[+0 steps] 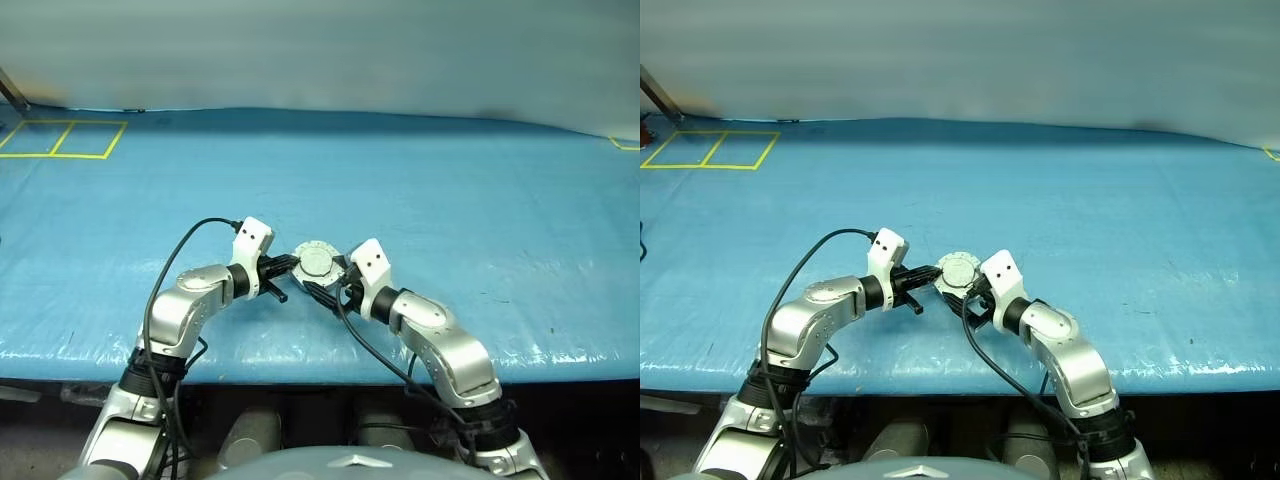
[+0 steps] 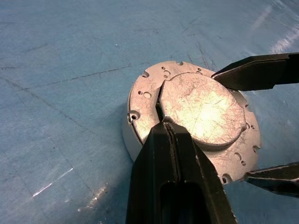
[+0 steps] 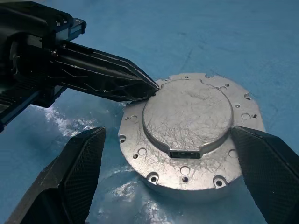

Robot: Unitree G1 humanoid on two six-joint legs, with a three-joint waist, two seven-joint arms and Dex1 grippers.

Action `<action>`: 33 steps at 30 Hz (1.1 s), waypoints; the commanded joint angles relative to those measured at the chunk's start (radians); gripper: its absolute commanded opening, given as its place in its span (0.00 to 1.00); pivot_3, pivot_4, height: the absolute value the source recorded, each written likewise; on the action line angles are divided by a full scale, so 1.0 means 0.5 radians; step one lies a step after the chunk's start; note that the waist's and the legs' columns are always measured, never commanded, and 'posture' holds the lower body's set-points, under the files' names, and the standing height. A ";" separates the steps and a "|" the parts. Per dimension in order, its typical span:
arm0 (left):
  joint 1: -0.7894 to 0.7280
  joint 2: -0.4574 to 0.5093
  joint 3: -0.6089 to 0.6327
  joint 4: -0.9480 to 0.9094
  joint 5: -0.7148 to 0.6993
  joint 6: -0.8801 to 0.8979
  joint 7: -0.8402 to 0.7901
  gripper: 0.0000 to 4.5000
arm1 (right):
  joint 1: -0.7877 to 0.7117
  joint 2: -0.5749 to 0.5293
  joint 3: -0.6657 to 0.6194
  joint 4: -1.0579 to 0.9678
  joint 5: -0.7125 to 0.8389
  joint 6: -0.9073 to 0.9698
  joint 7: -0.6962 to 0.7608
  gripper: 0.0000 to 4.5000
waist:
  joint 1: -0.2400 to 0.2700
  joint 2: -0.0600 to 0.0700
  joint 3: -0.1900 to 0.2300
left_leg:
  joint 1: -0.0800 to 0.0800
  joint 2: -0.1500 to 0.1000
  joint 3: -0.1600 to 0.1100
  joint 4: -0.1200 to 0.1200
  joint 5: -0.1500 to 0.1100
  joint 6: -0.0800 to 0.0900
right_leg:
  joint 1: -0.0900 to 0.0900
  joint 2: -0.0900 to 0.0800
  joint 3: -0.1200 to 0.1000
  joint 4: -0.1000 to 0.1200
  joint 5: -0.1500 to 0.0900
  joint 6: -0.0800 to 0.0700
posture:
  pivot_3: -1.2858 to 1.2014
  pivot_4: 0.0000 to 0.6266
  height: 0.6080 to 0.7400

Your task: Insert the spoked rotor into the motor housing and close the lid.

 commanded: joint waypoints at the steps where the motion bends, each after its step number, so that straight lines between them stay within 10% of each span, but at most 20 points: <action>1: 0.043 -0.008 -0.096 0.064 0.048 0.026 -0.009 0.00 | 0.048 0.145 -0.197 -0.213 0.209 0.160 -0.147 1.00 | 0.002 0.001 0.001 | -0.002 0.000 0.000 0.000 0.000 0.000 | -0.001 0.000 0.000 0.000 0.000 0.000 | 0.52 0.24 1.00; 18: 0.062 -0.010 -0.092 0.053 0.084 -0.007 -0.031 0.00 | 0.045 0.852 -1.012 0.109 1.281 0.785 -0.878 1.00 | 0.012 0.003 0.001 | -0.019 -0.002 0.000 0.001 0.001 0.001 | -0.019 0.006 0.000 0.001 0.005 -0.006 | 0.52 0.24 1.00; 33: 0.093 -0.001 -0.088 0.036 0.084 0.006 -0.018 0.00 | 0.026 0.853 -0.801 0.410 2.034 0.551 -1.196 1.00 | -0.008 0.004 0.001 | -0.019 -0.002 0.000 0.003 -0.001 0.007 | -0.018 0.008 0.001 0.002 0.006 -0.006 | 0.52 0.24 1.00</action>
